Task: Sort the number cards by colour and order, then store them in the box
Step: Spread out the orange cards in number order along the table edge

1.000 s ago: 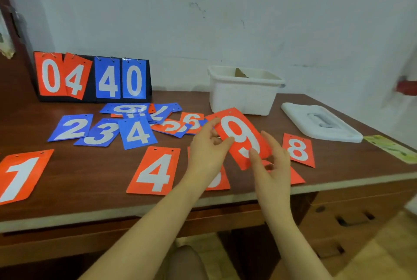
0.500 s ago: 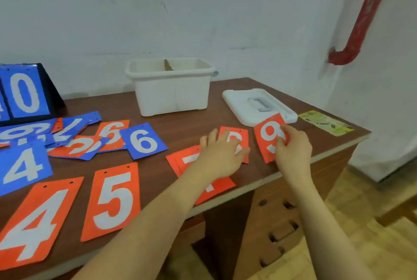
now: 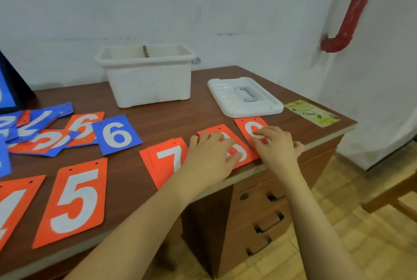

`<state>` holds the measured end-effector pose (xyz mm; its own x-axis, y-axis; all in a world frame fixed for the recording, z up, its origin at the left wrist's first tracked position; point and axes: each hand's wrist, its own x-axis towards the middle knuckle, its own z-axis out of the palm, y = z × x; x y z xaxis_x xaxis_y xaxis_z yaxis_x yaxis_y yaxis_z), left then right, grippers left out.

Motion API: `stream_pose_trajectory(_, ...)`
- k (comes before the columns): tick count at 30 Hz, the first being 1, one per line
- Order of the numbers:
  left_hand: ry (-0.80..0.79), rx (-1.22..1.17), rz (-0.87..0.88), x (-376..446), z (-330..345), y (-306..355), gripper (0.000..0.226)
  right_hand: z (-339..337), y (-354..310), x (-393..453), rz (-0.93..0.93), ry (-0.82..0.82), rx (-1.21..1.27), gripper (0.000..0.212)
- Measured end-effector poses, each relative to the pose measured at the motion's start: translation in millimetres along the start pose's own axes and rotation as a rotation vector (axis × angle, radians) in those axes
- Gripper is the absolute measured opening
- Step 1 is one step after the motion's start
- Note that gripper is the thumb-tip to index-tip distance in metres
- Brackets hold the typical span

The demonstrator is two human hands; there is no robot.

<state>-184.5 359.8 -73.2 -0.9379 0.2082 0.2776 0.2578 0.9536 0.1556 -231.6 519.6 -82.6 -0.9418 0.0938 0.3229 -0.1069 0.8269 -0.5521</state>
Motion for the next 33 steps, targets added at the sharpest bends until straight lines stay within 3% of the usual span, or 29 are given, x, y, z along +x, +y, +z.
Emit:
stream_pose_trajectory(4, 0.216, 0.059, -0.009, -10.9, -35.2, -29.6, 0.038, 1.7, -42.9, -7.3, -0.189, -0.030, 0.225, 0.021)
stream_pose_trajectory(10, 0.317, 0.245, -0.176, -65.9, -103.7, -117.5, 0.034, 34.3, -149.7, -38.9, -0.502, -0.194, 0.352, 0.015)
stream_pose_trajectory(13, 0.247, 0.282, -0.293, -98.9, -119.8, -164.5, 0.034, 60.5, -200.5, -48.1, -0.610, -0.329, 0.284, 0.018)
stream_pose_trajectory(17, 0.123, 0.251, -0.455, -122.1, -125.4, -217.7, 0.033, 98.7, -259.4, -43.4, -0.599, -0.444, 0.224, 0.023)
stream_pose_trajectory(21, -0.096, 0.198, -0.506, -125.6, -114.5, -258.7, 0.043, 139.4, -287.5, -37.8, -0.586, -0.656, -0.048, 0.042)
stream_pose_trajectory(25, -0.259, 0.123, -0.508, -126.9, -106.8, -285.0, 0.048, 159.3, -278.4, -21.0, -0.498, -0.520, -0.330, 0.044)
stream_pose_trajectory(29, -0.164, 0.178, -0.525, -129.4, -110.1, -304.8, 0.043, 167.6, -281.2, -11.2, -0.428, -0.417, -0.354, 0.045)
stream_pose_trajectory(33, -0.120, 0.220, -0.437, -123.0, -103.2, -308.9, 0.048, 189.7, -309.4, -28.8, -0.405, -0.379, -0.325, 0.072)
